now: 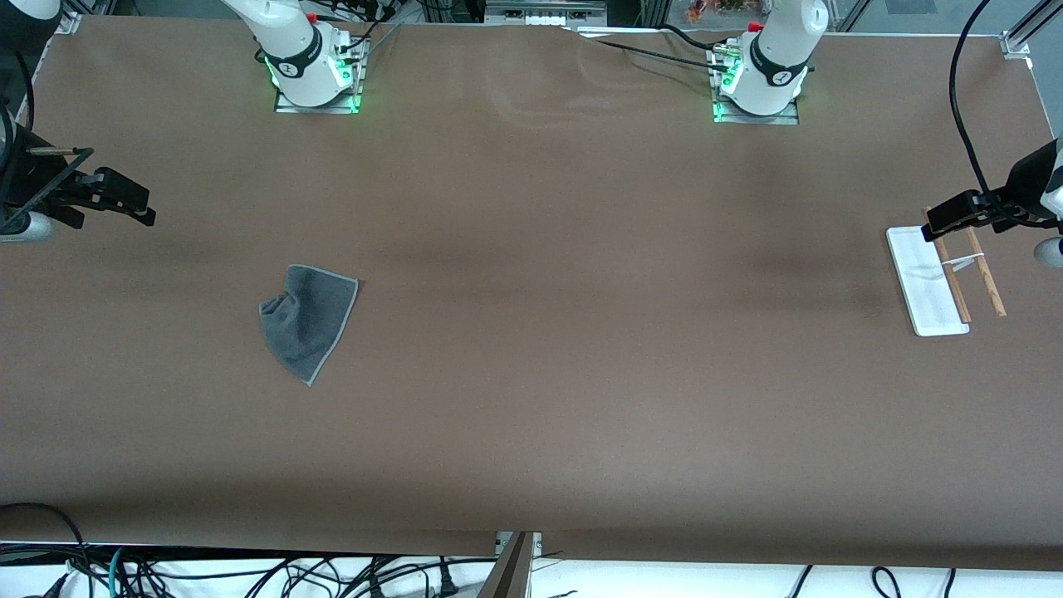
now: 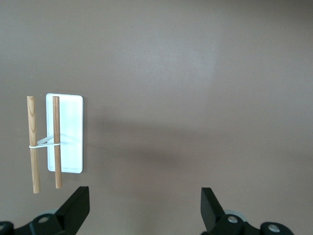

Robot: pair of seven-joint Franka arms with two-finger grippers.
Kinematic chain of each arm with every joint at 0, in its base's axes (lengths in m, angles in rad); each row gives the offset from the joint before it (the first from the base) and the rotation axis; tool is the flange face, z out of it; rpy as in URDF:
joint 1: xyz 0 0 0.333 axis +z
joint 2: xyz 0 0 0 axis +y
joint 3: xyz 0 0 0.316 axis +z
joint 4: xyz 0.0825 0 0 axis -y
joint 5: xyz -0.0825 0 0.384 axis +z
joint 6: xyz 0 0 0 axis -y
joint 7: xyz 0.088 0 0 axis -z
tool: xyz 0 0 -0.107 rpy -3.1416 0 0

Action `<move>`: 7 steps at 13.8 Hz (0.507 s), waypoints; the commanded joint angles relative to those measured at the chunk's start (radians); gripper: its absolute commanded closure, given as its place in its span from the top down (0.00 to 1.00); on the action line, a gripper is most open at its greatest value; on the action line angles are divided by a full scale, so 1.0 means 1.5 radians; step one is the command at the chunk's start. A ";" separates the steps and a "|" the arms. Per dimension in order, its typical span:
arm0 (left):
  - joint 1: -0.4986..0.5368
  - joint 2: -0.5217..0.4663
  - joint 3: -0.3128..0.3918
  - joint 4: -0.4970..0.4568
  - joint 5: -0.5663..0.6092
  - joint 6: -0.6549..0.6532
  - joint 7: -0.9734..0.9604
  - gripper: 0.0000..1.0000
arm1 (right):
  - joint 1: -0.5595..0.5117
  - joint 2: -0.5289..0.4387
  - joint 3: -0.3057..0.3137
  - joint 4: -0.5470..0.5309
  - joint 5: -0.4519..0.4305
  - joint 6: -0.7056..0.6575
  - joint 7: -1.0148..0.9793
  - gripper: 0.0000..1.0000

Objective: Pass towel and hang on rack

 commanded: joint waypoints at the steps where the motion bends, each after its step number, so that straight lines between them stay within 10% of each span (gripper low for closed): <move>1: 0.002 0.010 -0.002 0.025 -0.003 -0.013 0.009 1.00 | -0.007 0.007 0.008 0.017 -0.005 -0.006 0.008 1.00; 7: 0.001 0.010 -0.002 0.025 -0.002 -0.013 0.009 1.00 | -0.009 0.016 0.006 0.023 -0.005 -0.002 0.004 1.00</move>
